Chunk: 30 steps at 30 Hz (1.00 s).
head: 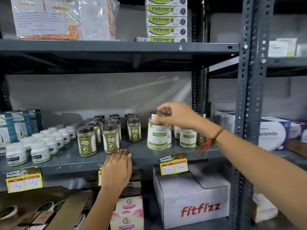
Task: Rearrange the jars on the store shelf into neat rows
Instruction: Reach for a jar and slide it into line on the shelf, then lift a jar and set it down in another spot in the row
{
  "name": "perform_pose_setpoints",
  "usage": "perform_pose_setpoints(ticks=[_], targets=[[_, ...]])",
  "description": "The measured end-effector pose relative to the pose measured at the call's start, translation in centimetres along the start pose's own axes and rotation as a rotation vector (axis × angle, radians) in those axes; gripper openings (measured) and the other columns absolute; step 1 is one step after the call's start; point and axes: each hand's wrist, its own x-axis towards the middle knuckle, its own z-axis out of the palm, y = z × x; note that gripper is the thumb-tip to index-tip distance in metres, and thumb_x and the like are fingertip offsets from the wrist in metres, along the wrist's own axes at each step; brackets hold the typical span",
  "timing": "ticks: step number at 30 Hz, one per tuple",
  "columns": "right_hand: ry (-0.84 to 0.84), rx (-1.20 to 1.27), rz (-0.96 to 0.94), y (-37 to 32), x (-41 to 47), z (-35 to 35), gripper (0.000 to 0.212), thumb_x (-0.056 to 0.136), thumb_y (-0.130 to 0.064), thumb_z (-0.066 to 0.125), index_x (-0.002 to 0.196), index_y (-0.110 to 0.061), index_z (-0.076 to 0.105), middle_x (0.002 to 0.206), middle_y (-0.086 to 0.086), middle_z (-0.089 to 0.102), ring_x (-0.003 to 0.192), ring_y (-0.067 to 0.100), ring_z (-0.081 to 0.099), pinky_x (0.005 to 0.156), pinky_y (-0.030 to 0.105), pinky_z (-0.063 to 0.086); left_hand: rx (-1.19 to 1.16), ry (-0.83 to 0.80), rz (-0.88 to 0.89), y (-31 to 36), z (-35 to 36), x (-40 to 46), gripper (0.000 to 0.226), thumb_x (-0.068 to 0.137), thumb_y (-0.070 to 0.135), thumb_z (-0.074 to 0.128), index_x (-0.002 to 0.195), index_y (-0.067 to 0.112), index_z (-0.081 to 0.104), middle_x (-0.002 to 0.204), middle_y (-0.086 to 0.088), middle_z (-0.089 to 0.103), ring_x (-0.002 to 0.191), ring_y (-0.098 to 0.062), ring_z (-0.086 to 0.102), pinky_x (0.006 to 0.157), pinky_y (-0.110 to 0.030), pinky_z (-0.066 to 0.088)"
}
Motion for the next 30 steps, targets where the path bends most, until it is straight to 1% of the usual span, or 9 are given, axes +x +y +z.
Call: perform_pose_setpoints(ticks=[2, 6, 8, 11, 15, 20, 25, 27, 30], targets=[[0.026, -0.04, 0.041, 1.3, -1.0, -2.0, 0.074, 0.067, -0.071, 0.071, 0.126, -0.027, 0.064, 0.116, -0.01, 0.063, 0.104, 0.006, 0.058, 0.087, 0.025, 0.045, -0.001, -0.003, 0.003, 0.1, -0.2, 0.0, 0.044, 0.095, 0.031, 0.038, 0.104, 0.005, 0.072, 0.105, -0.012, 0.073, 0.101, -0.025, 0.068, 0.091, -0.04, 0.05], [0.071, -0.114, 0.146, 4.7, -2.5, -5.8, 0.071, 0.061, -0.076, 0.071, 0.113, -0.028, 0.07, 0.106, -0.014, 0.068, 0.102, 0.007, 0.064, 0.086, 0.028, 0.051, -0.012, 0.002, -0.005, 0.0, -0.1, 0.1, 0.046, 0.095, 0.032, 0.037, 0.101, 0.004, 0.073, 0.102, -0.013, 0.073, 0.097, -0.026, 0.069, 0.088, -0.04, 0.051], [0.092, -0.168, 0.207, 6.4, -3.1, -7.3, 0.068, 0.06, -0.077, 0.071, 0.108, -0.028, 0.071, 0.101, -0.015, 0.07, 0.095, 0.007, 0.067, 0.084, 0.028, 0.053, -0.023, 0.005, -0.013, 0.0, -0.1, 0.1, 0.047, 0.094, 0.032, 0.037, 0.1, 0.003, 0.073, 0.101, -0.014, 0.073, 0.096, -0.027, 0.069, 0.087, -0.041, 0.051], [0.084, -0.297, 0.275, 8.7, -3.7, -8.7, 0.069, 0.065, -0.074, 0.07, 0.115, -0.026, 0.069, 0.108, -0.007, 0.071, 0.084, 0.007, 0.064, 0.088, 0.032, 0.054, -0.03, 0.006, -0.015, 0.1, 0.0, 0.1, 0.047, 0.093, 0.031, 0.037, 0.099, 0.002, 0.073, 0.1, -0.015, 0.073, 0.095, -0.029, 0.069, 0.086, -0.042, 0.052], [0.078, -0.409, 0.357, 11.3, -4.2, -8.9, 0.084, 0.057, -0.082, 0.06, 0.121, -0.028, 0.067, 0.115, -0.001, 0.073, 0.099, 0.02, 0.067, 0.088, 0.039, 0.056, -0.045, 0.005, -0.012, 0.0, 0.0, 0.0, 0.047, 0.093, 0.031, 0.038, 0.099, 0.002, 0.073, 0.1, -0.015, 0.073, 0.096, -0.029, 0.069, 0.086, -0.043, 0.052], [0.079, -0.465, 0.437, 13.8, -3.9, -8.1, 0.07, 0.067, -0.072, 0.065, 0.122, -0.028, 0.066, 0.121, 0.002, 0.069, 0.109, 0.029, 0.064, 0.091, 0.042, 0.054, -0.043, -0.003, -0.01, -0.1, 0.0, 0.0, 0.049, 0.093, 0.033, 0.037, 0.101, 0.001, 0.073, 0.101, -0.015, 0.073, 0.096, -0.03, 0.068, 0.086, -0.044, 0.051], [-0.002, -0.531, 0.473, 15.1, -2.9, -7.2, 0.074, 0.074, -0.068, 0.064, 0.131, -0.022, 0.06, 0.124, 0.009, 0.066, 0.113, 0.034, 0.061, 0.089, 0.041, 0.053, -0.035, 0.0, -0.004, -0.2, 0.0, -0.1, 0.047, 0.093, 0.033, 0.039, 0.101, 0.001, 0.072, 0.101, -0.015, 0.073, 0.096, -0.03, 0.068, 0.085, -0.044, 0.051], [-0.046, -0.584, 0.473, 15.3, -2.5, -7.0, 0.073, 0.075, -0.069, 0.061, 0.128, -0.019, 0.06, 0.121, 0.011, 0.067, 0.11, 0.035, 0.062, 0.088, 0.043, 0.054, -0.033, -0.004, -0.008, -0.2, -0.1, -0.1, 0.047, 0.093, 0.033, 0.039, 0.101, 0.001, 0.072, 0.101, -0.015, 0.073, 0.096, -0.03, 0.068, 0.085, -0.044, 0.051], [-0.072, -0.628, 0.481, 15.6, -2.1, -6.8, 0.063, 0.078, -0.068, 0.058, 0.111, -0.015, 0.063, 0.107, 0.012, 0.068, 0.092, 0.032, 0.064, 0.083, 0.044, 0.057, -0.032, -0.015, -0.019, -0.1, -0.2, -0.1, 0.047, 0.093, 0.033, 0.039, 0.102, 0.002, 0.072, 0.102, -0.014, 0.073, 0.097, -0.029, 0.068, 0.086, -0.043, 0.051]])
